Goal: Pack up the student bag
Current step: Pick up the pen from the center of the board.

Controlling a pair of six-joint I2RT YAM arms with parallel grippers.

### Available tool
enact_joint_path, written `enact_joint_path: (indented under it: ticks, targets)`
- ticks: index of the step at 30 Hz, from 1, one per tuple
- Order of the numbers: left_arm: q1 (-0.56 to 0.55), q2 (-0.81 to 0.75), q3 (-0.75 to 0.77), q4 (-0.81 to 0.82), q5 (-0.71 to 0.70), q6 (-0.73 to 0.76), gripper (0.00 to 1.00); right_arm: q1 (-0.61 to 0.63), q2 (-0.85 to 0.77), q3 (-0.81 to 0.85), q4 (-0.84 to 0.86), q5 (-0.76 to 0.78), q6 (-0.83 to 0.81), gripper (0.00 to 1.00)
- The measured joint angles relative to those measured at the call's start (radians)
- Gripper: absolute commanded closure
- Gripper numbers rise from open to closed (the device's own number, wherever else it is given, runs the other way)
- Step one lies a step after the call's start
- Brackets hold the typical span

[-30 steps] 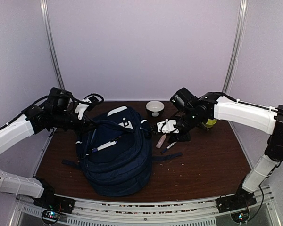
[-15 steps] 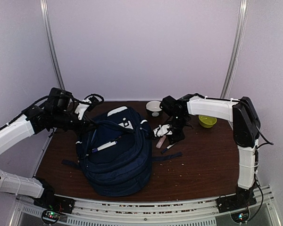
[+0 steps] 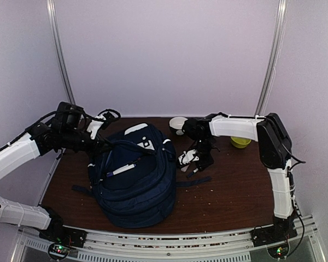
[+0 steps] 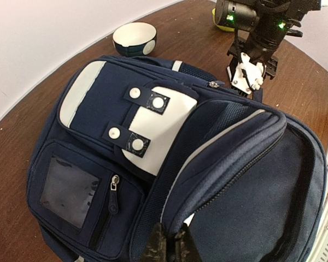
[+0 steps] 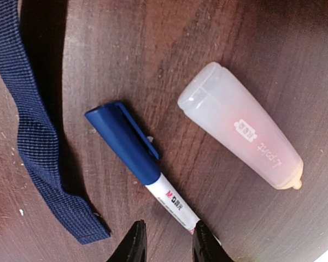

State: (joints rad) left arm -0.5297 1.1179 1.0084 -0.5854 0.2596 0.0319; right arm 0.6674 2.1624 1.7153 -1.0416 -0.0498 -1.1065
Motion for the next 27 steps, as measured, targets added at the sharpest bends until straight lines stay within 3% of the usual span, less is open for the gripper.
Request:
enact_joint_path:
  ticks: [15, 27]
  targets:
    - [0.000, -0.009, -0.001, 0.000, 0.007, 0.000, 1.00, 0.000, 0.040, 0.000, -0.005, 0.057, -0.009, 0.81]
    - [0.000, -0.009, -0.001, 0.000, 0.007, 0.000, 1.00, 0.023, -0.153, -0.312, 0.101, 0.075, 0.195, 0.87]
